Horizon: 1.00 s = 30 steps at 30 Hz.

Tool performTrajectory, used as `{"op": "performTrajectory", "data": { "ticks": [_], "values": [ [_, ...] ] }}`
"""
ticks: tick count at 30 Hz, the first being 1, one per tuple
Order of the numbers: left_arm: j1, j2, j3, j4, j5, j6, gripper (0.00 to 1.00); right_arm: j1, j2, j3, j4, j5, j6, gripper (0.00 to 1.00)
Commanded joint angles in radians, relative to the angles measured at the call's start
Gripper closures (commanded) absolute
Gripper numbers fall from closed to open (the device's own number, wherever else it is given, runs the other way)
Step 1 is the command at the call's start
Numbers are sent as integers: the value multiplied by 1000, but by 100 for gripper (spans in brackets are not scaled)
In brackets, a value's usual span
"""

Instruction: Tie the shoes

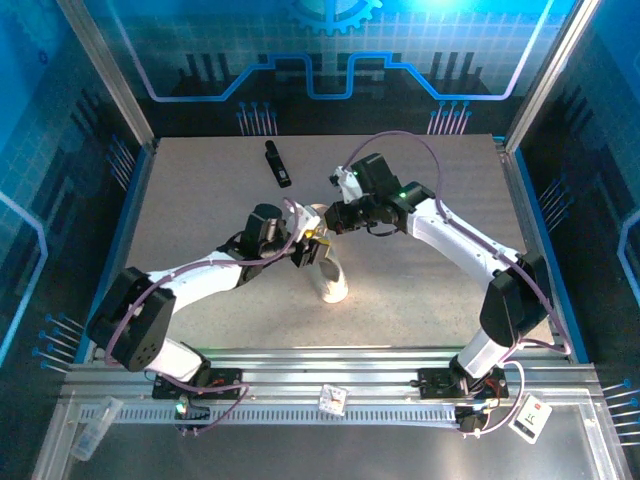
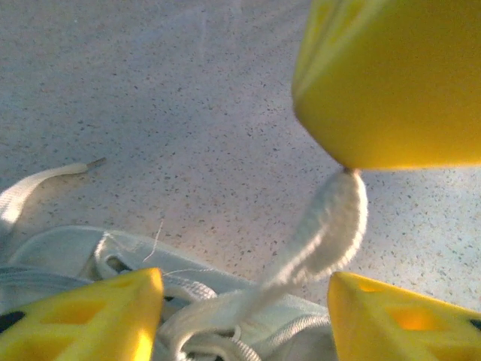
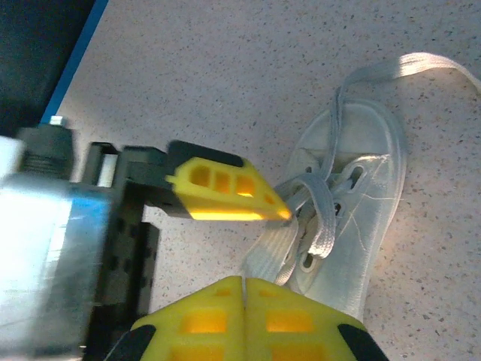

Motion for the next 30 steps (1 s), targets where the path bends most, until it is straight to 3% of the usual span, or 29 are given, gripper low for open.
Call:
{"op": "performTrajectory", "data": {
  "ticks": [1,4,7,11,19,30],
  "values": [
    [-12,10,35,87,-4,11,67,22,-24,-15,-3,-44,10,97],
    [-12,-27,14,84,-24,5,89,15,-32,-20,8,-53,16,85],
    [-6,-68,18,15,-63,0,94,-3,-53,-46,59,-77,6,66],
    [9,-75,75,-79,-42,-52,96,-20,-122,-187,224,-86,-14,54],
    [12,-63,171,-157,3,-217,99,-61,-215,-566,695,-108,115,49],
    [10,-17,243,-232,18,-352,95,-52,-93,-594,944,-160,130,46]
  ]
}}
